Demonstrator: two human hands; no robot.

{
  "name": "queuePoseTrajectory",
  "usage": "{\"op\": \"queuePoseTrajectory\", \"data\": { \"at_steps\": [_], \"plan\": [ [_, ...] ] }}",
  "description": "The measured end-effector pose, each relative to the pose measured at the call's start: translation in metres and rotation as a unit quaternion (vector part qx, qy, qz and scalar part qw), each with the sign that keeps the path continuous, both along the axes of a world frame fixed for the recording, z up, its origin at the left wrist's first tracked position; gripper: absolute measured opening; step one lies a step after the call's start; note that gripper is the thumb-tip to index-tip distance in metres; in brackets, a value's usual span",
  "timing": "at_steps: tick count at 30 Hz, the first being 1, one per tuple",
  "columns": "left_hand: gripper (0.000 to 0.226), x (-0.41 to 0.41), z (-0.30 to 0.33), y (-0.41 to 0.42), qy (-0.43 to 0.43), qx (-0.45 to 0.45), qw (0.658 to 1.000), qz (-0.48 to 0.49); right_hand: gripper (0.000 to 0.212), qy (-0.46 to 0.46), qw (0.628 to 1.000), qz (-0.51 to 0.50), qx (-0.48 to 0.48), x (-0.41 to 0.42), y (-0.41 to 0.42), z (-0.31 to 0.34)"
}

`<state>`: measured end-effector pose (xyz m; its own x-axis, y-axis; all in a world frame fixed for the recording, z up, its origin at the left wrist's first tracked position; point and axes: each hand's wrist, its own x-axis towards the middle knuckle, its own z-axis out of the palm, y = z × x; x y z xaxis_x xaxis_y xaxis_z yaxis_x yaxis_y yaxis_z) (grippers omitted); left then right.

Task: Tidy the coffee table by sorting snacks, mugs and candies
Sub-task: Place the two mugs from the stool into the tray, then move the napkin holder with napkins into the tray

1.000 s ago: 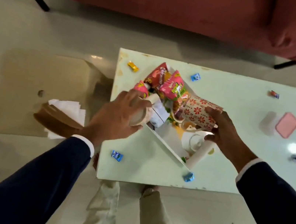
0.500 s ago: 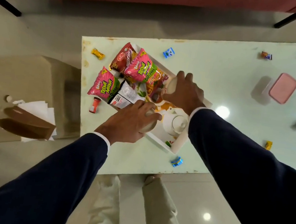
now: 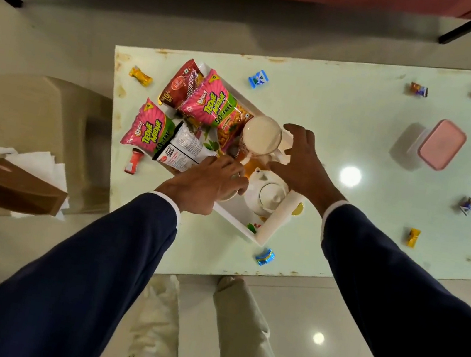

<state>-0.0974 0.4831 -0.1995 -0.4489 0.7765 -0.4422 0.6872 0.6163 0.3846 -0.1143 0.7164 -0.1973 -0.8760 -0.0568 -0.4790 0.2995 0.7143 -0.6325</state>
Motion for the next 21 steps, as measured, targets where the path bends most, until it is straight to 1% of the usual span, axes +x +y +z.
{"op": "queuePoseTrajectory", "data": {
  "at_steps": [3, 7, 9, 11, 13, 16, 19, 21],
  "plan": [
    [0.08, -0.001, -0.001, 0.003, 0.004, 0.004, 1.0, 0.031, 0.084, 0.012, 0.999, -0.05, -0.009, 0.015, 0.004, -0.002],
    [0.09, 0.002, 0.0, 0.006, 0.009, -0.002, 0.998, 0.061, 0.071, 0.029, 0.988, -0.147, -0.043, 0.037, -0.003, -0.001],
    [0.097, 0.005, 0.001, 0.004, 0.024, -0.008, 0.997, 0.071, 0.058, 0.063, 0.977, -0.196, -0.059, 0.052, -0.012, 0.006],
    [0.101, 0.009, 0.005, -0.004, 0.035, -0.001, 0.994, 0.106, 0.041, 0.093, 0.968, -0.219, -0.085, 0.064, -0.021, 0.014],
    [0.097, 0.016, 0.012, -0.019, 0.04, 0.034, 0.984, 0.169, 0.029, 0.072, 0.971, -0.201, -0.112, 0.073, -0.033, 0.022],
    [0.074, 0.032, 0.027, -0.05, 0.073, 0.083, 0.96, 0.257, 0.021, 0.035, 0.981, -0.13, -0.137, 0.082, -0.06, 0.032],
    [0.054, 0.055, 0.043, -0.085, 0.081, 0.088, 0.929, 0.349, 0.024, 0.023, 0.987, -0.058, -0.15, 0.083, -0.099, 0.042],
    [0.05, 0.071, 0.054, -0.116, 0.056, 0.096, 0.911, 0.398, 0.029, 0.025, 0.985, -0.012, -0.173, 0.077, -0.134, 0.05]
  ]
}}
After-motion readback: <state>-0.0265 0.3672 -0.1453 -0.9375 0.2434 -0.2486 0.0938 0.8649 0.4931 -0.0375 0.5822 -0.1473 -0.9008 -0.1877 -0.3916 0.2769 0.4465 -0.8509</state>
